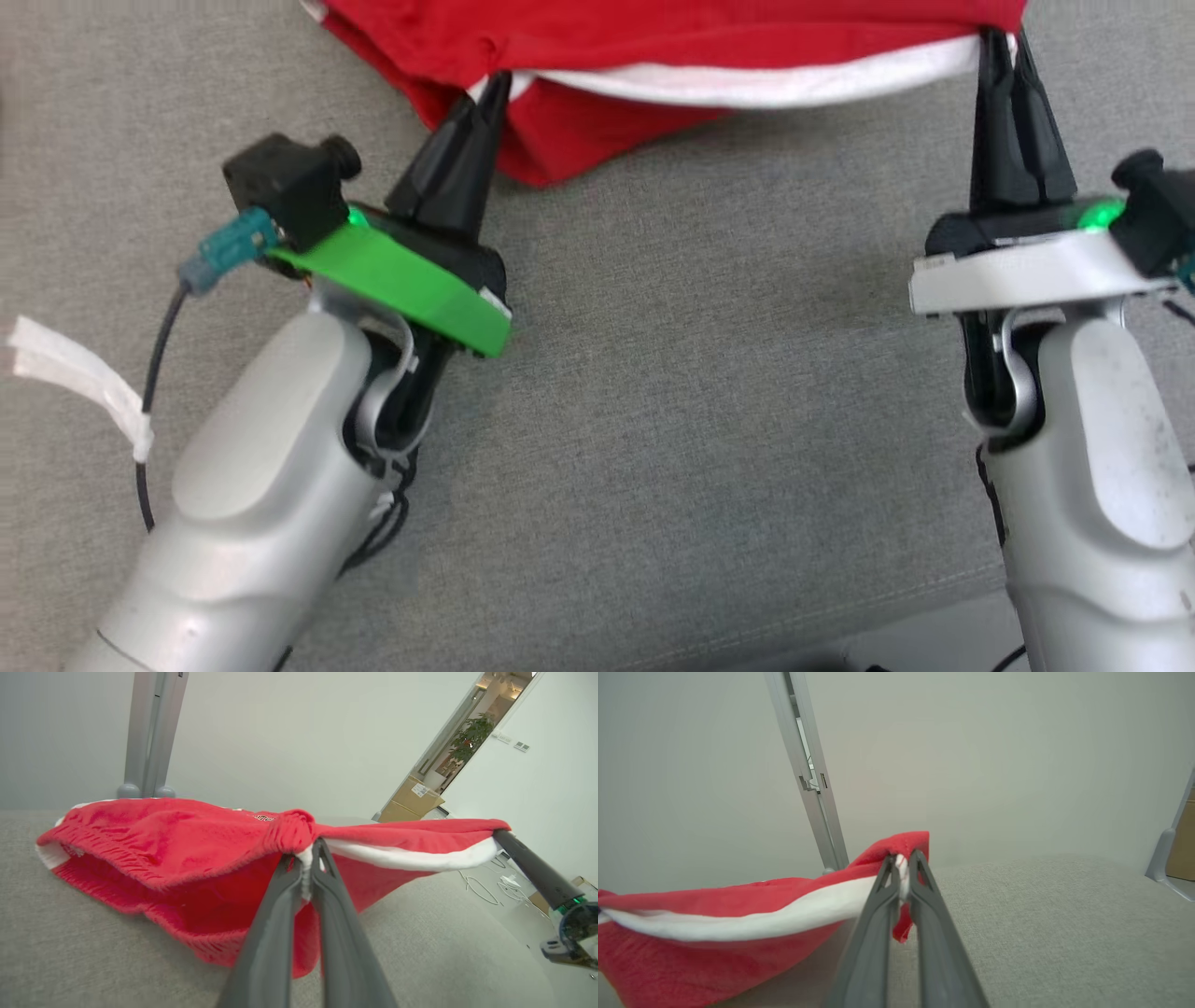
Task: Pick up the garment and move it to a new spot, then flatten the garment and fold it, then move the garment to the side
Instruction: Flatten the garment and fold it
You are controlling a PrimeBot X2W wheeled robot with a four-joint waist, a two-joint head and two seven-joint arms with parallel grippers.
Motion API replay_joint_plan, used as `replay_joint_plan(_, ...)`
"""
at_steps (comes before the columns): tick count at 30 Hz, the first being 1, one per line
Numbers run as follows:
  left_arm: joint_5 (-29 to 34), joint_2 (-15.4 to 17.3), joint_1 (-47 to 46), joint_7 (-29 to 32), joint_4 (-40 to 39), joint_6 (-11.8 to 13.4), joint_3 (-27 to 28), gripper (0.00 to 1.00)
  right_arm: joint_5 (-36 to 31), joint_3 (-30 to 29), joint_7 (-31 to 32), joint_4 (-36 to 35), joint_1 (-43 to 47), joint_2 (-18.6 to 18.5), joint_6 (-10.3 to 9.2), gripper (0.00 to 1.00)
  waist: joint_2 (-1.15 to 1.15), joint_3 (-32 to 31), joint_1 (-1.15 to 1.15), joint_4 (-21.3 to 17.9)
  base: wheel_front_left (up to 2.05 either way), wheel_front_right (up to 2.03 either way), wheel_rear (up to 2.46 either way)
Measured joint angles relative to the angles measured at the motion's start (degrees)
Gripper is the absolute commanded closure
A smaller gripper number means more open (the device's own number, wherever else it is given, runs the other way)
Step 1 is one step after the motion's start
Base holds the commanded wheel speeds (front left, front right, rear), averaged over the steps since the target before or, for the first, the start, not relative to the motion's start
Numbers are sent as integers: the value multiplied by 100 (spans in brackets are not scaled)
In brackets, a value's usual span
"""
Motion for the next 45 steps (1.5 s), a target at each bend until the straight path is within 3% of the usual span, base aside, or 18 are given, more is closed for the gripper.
replay_joint_plan(5, -121, 108, 894, -1, -939, 205, -137, 100, -42, 35, -4, -761, 1078, 4, 0, 100, 0, -468, -1, 79, 0, 0, 0)
replay_joint_plan(14, -419, 633, 2650, 223, -2714, 1018, -257, 100, -294, -175, 561, -2171, 2933, 12, 0, 100, 0, -1348, -1, 168, 0, 0, 0)
replay_joint_plan(19, -537, 724, 3336, 289, -3255, 1378, -335, 100, -281, -291, 924, -2741, 3569, 12, 0, 100, 0, -1623, -1, 237, 0, 0, 0)
replay_joint_plan(23, -765, 677, 3595, 310, -3311, 1470, -343, 100, -187, -354, 1106, -2831, 3664, 13, 0, 100, 0, -1640, -1, 349, 0, 0, 0)
replay_joint_plan(27, -871, 541, 3583, 408, -3007, 1470, -372, 100, -192, -333, 1323, -2554, 3310, 12, 0, 100, 0, -1500, -1, 462, 0, 0, 0)
replay_joint_plan(32, -1406, 121, 3251, 568, -2315, 1315, -210, 100, -202, -148, 1583, -1827, 2442, -153, 0, 100, 0, -1293, -1, 640, 0, 0, 0)
replay_joint_plan(38, -1844, -410, 2308, 895, -1134, 1257, 54, 100, -124, 26, 1804, -358, 973, -479, 0, 100, 0, -988, -1, 884, 0, 0, 0)
replay_joint_plan(45, -1979, -780, 1314, 1043, -70, 1152, 224, 100, 254, 358, 1841, 1358, -632, -778, 1, 100, 0, -580, -1, 1145, 0, 0, 0)
